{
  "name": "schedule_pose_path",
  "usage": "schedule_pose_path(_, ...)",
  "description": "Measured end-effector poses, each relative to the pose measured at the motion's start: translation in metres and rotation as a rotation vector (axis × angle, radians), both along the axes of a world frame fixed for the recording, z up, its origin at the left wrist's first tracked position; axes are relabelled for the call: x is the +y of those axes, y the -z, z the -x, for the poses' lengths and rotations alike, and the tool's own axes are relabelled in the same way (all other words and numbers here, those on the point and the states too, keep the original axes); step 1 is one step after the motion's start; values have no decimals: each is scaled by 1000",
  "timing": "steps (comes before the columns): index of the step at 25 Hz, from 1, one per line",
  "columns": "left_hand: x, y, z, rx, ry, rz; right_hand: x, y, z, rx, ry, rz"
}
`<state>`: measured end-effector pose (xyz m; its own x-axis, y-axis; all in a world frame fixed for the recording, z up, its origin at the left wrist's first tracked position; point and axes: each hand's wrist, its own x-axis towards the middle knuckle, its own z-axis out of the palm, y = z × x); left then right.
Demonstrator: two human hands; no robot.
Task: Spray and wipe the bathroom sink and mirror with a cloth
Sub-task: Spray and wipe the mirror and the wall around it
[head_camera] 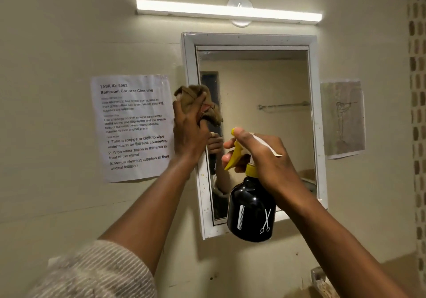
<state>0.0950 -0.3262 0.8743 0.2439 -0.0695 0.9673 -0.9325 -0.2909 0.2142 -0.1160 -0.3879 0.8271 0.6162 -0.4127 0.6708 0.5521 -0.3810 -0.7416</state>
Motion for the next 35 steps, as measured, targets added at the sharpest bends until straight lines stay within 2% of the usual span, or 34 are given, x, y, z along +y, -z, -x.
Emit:
schedule_pose_path(14, 21, 211, 13, 177, 107, -117, 19, 6, 17, 2, 35, 47)
schedule_pose_path(23, 31, 299, 25, 439, 236, -158, 21, 17, 26, 50, 94, 44)
schedule_pose_path(27, 51, 296, 33, 515, 219, -148, 21, 20, 35, 67, 106, 50)
schedule_pose_path(29, 64, 282, 37, 564, 161, 6, 20, 21, 38, 65, 103, 45)
schedule_pose_path(32, 72, 240, 47, 590, 224, 312, 17, 21, 41, 67, 108, 46)
schedule_pose_path(35, 60, 185, 28, 527, 268, 358, 11, 21, 41, 67, 118, 62)
